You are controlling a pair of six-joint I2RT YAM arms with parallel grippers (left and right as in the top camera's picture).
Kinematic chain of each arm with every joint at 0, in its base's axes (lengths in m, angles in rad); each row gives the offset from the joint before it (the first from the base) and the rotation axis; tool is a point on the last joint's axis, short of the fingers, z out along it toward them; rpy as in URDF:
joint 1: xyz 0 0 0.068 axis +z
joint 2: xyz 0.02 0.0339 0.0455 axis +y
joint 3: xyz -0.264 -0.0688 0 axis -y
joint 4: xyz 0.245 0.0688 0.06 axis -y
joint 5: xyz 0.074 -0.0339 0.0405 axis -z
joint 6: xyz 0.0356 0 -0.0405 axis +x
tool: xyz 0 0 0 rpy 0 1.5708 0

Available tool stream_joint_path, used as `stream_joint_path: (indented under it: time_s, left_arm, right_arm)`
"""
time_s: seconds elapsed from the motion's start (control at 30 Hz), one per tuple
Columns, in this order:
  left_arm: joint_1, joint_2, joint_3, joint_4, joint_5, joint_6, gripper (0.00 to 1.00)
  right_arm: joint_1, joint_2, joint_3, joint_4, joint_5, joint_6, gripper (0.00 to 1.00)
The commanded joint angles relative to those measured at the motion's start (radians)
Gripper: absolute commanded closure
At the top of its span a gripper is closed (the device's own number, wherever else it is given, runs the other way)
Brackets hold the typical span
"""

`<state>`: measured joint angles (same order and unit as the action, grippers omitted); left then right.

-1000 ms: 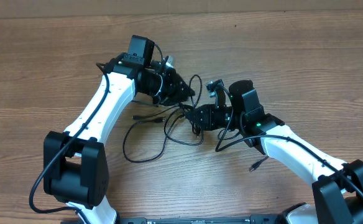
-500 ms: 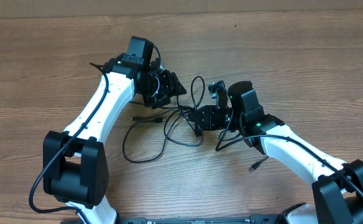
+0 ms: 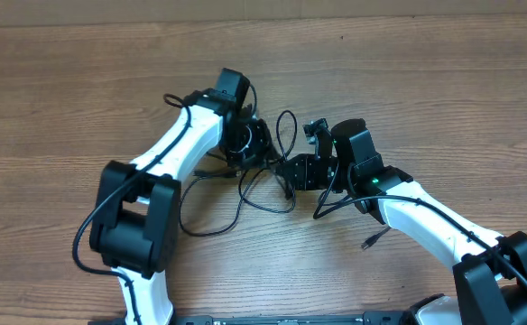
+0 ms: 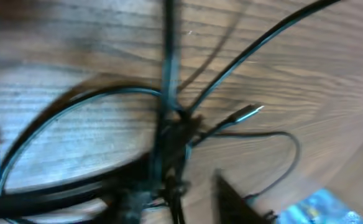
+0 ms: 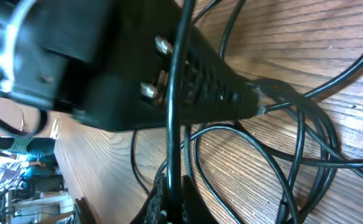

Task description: Untangle cables

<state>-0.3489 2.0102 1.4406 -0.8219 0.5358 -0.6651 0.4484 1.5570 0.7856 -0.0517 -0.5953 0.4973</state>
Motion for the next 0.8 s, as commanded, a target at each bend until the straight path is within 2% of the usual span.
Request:
stream_joint_path:
  time_s: [0.0, 0.03, 0.13, 0.4, 0.6, 0.77]
  left_arm:
    - [0.002, 0.028, 0.001, 0.003, -0.071, 0.01, 0.91]
    - [0.003, 0.03, 0.001, 0.003, -0.103, 0.016, 0.96]
    - [0.018, 0.03, 0.001, -0.007, -0.154, 0.048, 0.96]
    - [0.126, 0.03, 0.001, -0.08, -0.155, 0.18, 0.96]
    - [0.201, 0.03, 0.001, -0.146, -0.227, 0.211, 0.96]
    - [0.226, 0.03, 0.001, -0.183, -0.234, 0.311, 0.95]
  right_arm:
    - [0.001, 0.005, 0.012, -0.004, 0.018, 0.0, 0.96]
    - [0.001, 0.005, 0.012, -0.006, 0.018, 0.0, 0.96]
    - [0.001, 0.001, 0.014, -0.005, -0.013, 0.0, 0.96]
    - [0.001, -0.135, 0.068, -0.023, -0.027, 0.0, 0.96]
    - [0.001, -0.24, 0.202, -0.188, -0.027, -0.001, 0.96]
    - [0.001, -0.27, 0.374, -0.383, -0.024, -0.063, 0.96]
